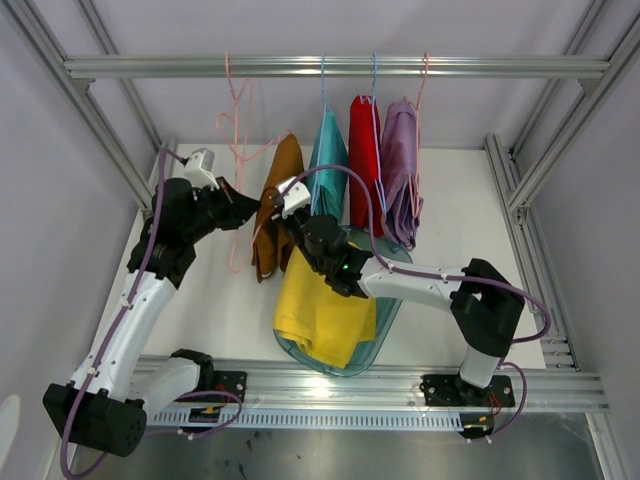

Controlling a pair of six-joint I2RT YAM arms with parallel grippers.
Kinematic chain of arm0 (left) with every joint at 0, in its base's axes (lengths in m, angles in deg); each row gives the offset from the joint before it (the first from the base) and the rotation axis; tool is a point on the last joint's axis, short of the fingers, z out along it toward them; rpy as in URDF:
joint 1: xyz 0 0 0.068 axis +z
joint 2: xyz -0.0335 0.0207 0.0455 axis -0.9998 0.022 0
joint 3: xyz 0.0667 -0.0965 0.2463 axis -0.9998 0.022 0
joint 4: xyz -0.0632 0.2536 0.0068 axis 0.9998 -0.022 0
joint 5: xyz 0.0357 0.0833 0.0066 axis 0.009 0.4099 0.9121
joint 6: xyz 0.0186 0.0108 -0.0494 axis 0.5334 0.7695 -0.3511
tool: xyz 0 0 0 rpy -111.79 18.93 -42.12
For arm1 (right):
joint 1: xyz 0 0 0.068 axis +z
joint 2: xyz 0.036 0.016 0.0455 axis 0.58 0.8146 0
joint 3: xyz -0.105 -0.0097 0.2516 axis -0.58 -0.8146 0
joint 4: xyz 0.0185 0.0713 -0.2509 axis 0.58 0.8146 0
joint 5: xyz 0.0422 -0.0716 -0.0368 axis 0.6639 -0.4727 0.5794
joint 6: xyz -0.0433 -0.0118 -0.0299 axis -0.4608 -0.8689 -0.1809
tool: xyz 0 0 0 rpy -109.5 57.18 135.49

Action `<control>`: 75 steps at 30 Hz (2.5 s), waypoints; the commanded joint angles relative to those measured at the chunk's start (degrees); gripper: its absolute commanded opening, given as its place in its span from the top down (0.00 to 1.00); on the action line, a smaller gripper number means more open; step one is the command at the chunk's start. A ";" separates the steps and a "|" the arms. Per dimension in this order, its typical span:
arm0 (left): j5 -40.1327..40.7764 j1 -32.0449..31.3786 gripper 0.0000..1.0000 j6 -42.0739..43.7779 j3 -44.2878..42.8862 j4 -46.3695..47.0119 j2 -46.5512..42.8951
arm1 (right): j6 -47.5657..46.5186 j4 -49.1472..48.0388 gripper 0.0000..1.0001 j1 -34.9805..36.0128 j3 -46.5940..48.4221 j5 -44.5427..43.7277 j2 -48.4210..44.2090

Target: Remove the trousers from the hanger

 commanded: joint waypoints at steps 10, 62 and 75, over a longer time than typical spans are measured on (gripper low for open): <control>-0.88 1.13 0.99 -0.25 0.21 2.79 -0.43 | -3.10 4.20 1.00 -1.01 20.08 -1.09 -3.87; -1.93 0.70 1.00 -0.08 0.21 3.14 1.68 | -3.71 23.99 1.00 3.74 21.07 -3.90 -25.92; -0.88 0.08 1.00 0.63 -0.05 2.53 2.20 | -5.21 27.94 1.00 3.74 20.19 -5.83 -33.05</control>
